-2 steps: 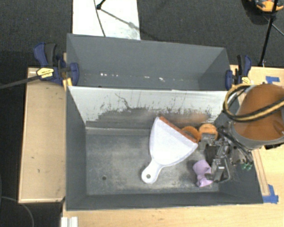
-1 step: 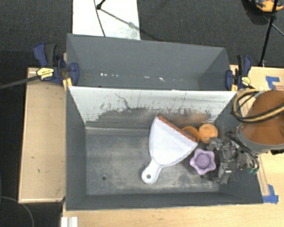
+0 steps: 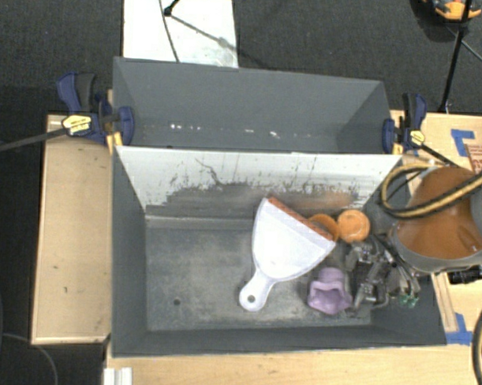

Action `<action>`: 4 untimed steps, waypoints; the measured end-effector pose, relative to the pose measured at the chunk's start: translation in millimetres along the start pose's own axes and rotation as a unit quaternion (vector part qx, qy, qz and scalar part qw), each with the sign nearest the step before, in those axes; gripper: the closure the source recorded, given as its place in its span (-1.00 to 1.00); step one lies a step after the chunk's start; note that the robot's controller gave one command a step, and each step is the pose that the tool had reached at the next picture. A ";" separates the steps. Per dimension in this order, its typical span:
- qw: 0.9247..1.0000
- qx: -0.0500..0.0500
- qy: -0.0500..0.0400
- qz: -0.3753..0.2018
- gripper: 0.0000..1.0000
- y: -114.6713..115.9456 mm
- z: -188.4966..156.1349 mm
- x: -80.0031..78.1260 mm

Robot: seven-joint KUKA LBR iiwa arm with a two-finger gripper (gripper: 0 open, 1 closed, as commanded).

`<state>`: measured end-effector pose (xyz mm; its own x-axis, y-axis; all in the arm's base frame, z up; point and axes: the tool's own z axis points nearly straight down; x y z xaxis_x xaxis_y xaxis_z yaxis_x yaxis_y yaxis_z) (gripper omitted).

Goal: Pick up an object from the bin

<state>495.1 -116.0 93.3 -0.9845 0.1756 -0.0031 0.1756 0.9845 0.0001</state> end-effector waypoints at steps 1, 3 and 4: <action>1.000 0.000 0.001 -0.008 -1.00 11.2 13.5 4.8; 0.990 0.000 -0.001 -0.143 -1.00 36.1 21.3 16.8; 0.982 0.000 -0.003 -0.191 -1.00 42.3 21.6 17.4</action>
Offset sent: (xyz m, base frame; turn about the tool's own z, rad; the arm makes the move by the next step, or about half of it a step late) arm -0.0035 0.0291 -0.0233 -0.3730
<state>485.5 -71.2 71.7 -0.9783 -0.2070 -0.0081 -0.2070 0.9783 -0.0021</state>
